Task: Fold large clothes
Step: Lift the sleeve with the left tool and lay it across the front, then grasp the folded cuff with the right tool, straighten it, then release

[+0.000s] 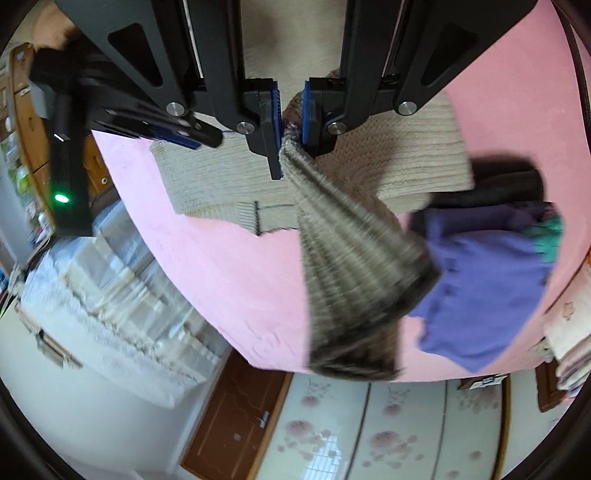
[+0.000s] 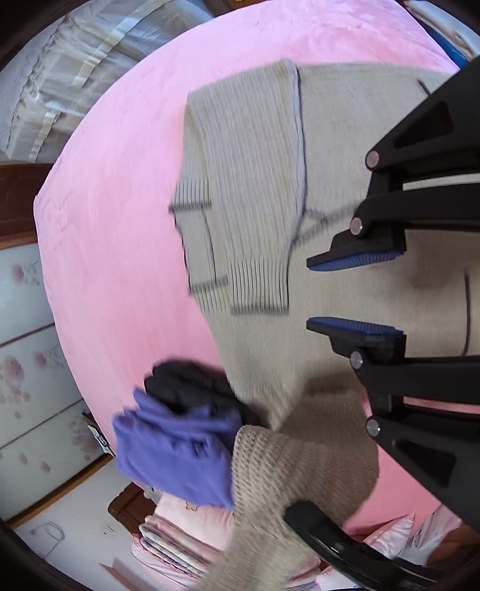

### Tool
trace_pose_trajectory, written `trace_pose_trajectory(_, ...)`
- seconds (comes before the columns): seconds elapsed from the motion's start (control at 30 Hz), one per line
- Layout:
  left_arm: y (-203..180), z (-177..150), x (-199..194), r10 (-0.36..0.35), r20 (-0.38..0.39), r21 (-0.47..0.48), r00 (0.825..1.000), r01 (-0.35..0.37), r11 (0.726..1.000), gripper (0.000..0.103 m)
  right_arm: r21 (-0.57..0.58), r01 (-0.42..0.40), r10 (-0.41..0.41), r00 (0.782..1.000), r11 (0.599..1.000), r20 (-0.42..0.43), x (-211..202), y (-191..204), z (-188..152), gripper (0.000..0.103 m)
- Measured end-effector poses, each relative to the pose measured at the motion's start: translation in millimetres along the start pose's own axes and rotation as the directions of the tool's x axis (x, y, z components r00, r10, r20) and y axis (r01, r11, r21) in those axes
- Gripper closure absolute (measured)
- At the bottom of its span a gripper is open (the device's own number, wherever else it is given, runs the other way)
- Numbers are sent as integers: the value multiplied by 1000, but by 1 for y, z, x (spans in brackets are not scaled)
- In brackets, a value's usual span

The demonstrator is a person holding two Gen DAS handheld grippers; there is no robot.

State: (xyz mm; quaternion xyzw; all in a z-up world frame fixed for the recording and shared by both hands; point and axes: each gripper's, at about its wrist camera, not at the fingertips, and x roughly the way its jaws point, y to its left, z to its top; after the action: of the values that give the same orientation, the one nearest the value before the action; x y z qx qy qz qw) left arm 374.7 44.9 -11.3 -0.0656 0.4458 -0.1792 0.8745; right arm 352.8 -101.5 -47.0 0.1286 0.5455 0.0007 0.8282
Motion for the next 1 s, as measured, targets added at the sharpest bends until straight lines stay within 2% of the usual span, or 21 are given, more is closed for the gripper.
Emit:
trace_pose_trajectory(0.13, -48, -23, 63, 28, -84, -6, 996, -29, 1000, 96, -10, 42, -42, 999, 999, -12, 3, -67, -6, 77)
trace_pose_trajectory(0.23, -71, -48, 117, 44, -166, -23, 985, -49, 999, 94, 0, 60, -60, 997, 998, -41, 8, -115, -10, 77)
trace_pose_trajectory(0.3, -83, -63, 144, 39, -233, -32, 972, -47, 998, 88, 7, 71, -70, 996, 997, -63, 11, -144, -13, 77)
trace_pose_trajectory(0.37, -91, -74, 158, 36, -274, -51, 961, -52, 997, 72, 21, 62, -60, 995, 998, -85, 15, -169, -15, 77)
trace_pose_trajectory(0.43, -89, -83, 159, 29, -291, -75, 956, -53, 996, 60, 42, 45, -40, 994, 998, -105, 17, -186, -17, 77)
trace_pose_trajectory(0.53, -87, -88, 142, 52, -279, -86, 959, -79, 993, 59, 86, 12, 0, 990, 996, -139, 28, -201, -19, 77)
trace_pose_trajectory(0.63, -68, -88, 117, 106, -252, -94, 962, -133, 987, 58, 115, -20, 39, 986, 993, -165, 43, -204, -17, 77)
trace_pose_trajectory(0.7, -48, -85, 98, 163, -229, -119, 960, -194, 974, 55, 124, -39, 61, 983, 992, -175, 51, -200, -14, 77)
trace_pose_trajectory(0.77, -23, -85, 81, 212, -214, -154, 953, -248, 957, 48, 126, -62, 85, 978, 990, -191, 63, -195, -10, 77)
trace_pose_trajectory(0.87, 24, -92, 64, 284, -210, -222, 936, -328, 918, 47, 134, -75, 104, 969, 988, -223, 87, -189, -5, 77)
trace_pose_trajectory(1.0, 79, -103, 61, 379, -248, -268, 892, -439, 858, 47, 146, -46, 80, 967, 988, -243, 113, -192, -1, 77)
